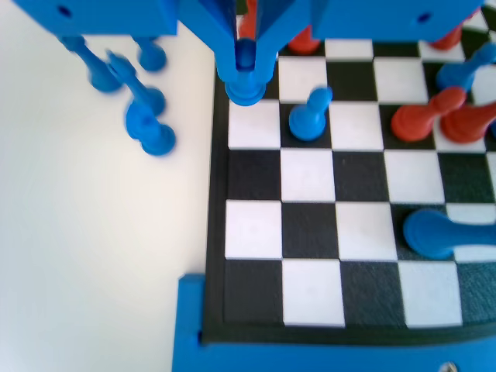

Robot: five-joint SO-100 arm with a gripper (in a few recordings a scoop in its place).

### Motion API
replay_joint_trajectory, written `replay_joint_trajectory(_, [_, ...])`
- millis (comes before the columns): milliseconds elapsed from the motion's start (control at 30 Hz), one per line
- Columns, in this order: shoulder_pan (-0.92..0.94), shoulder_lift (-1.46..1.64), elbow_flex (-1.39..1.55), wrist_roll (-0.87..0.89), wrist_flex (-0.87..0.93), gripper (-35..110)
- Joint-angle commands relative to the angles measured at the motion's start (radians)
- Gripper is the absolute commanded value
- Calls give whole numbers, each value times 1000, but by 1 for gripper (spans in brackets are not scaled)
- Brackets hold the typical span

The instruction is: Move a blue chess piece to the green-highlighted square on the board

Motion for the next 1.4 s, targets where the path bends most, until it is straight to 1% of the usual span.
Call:
replay_joint_trajectory(0, [-5,31,34,-21,-21,1])
replay_joint_trajectory(300, [-20,31,91,-21,-55,1])
replay_joint_trajectory(533, [-17,31,78,-17,-58,2])
replay_joint_trajectory(600, [-14,31,72,-11,-60,4])
replay_joint_trajectory(733, [-9,32,61,-18,-58,16])
replay_joint_trajectory(867, [-3,48,55,-20,-58,19])
replay_joint_trajectory(1067, [-14,104,61,-3,-49,17])
replay_joint_trajectory(1367, [-40,152,-8,40,35,10])
